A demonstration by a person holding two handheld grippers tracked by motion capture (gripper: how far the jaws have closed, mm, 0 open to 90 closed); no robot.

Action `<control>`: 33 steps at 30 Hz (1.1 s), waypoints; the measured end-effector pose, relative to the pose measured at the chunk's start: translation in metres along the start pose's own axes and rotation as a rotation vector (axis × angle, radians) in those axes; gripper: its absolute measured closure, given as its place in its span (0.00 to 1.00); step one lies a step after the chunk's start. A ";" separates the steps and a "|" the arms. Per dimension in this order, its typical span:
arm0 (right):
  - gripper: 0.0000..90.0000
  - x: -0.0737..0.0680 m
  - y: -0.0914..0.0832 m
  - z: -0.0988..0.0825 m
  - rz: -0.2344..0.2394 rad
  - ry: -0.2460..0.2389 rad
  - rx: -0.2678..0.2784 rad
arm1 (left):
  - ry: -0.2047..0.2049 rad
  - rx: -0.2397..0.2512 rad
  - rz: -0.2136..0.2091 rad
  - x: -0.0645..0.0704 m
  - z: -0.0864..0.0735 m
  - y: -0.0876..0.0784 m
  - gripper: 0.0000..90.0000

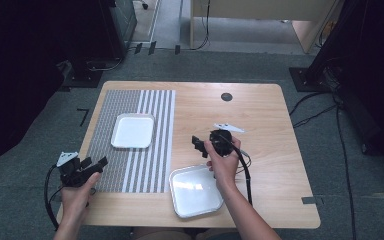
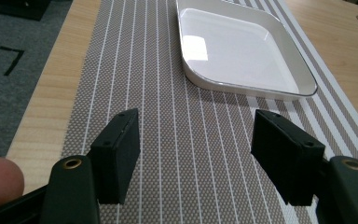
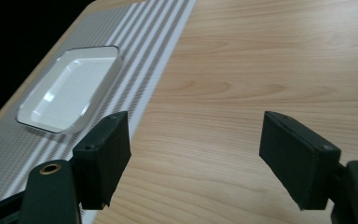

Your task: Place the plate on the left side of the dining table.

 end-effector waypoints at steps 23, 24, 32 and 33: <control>0.22 0.070 -0.058 -0.040 -0.113 -0.075 0.048 | 0.093 0.009 0.008 -0.005 -0.036 -0.016 0.32; 0.22 0.073 -0.060 -0.042 -0.116 -0.072 0.050 | 0.100 0.003 0.013 -0.006 -0.038 -0.016 0.31; 0.23 0.103 -0.078 -0.060 -0.155 -0.031 0.065 | 0.081 -0.023 0.050 -0.019 -0.048 -0.018 0.28; 0.23 0.107 -0.081 -0.063 -0.158 -0.024 0.067 | 0.086 -0.025 0.062 -0.021 -0.049 -0.018 0.28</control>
Point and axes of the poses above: each handheld gripper's, and its own axes: y roughly forward along the jaws, z roughly out of its top, x roughly to its right, the point moved 6 cm from there along y, roughly forward along the jaws, and after that the axes turned 13 degrees about -x, right-handed, at the moved point
